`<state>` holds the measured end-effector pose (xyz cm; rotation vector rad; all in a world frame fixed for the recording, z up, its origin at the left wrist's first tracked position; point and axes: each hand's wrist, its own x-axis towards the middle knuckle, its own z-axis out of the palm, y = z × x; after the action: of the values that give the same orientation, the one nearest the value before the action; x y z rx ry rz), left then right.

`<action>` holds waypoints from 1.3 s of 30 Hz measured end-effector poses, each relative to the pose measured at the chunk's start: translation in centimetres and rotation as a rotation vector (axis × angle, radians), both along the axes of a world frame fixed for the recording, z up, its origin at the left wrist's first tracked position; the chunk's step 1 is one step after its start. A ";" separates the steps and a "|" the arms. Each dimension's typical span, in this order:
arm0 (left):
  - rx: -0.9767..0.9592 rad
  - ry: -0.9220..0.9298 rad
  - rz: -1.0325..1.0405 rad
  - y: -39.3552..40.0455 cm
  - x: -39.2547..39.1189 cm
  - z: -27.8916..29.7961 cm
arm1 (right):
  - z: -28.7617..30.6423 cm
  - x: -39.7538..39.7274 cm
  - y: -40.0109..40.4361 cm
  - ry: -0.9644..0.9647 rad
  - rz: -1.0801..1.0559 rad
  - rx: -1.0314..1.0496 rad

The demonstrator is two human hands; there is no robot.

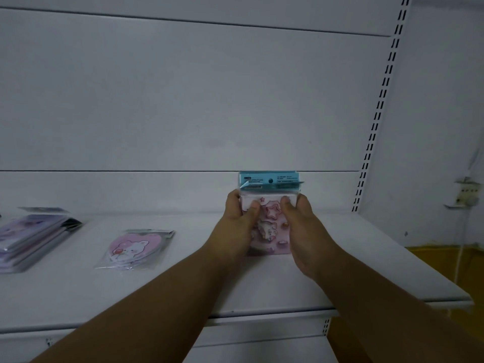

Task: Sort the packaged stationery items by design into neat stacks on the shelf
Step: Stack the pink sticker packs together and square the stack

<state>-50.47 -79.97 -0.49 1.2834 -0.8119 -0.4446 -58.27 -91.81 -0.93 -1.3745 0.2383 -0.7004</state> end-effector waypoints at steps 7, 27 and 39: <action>0.166 -0.038 0.026 0.4 0.4 0.2 | -0.1 -0.6 -0.5 0.209 -0.062 -0.226; 0.878 -0.291 0.309 -1.4 3.8 1.0 | 1.6 0.9 -3.7 0.727 -0.085 -0.258; 0.990 -0.913 0.309 1.5 3.1 0.8 | 1.5 -4.0 -4.0 0.697 -0.262 -1.244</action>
<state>-47.36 -78.44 0.29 2.5856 -1.1578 0.0647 -62.31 -95.84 0.57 -2.8139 0.5933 -0.5442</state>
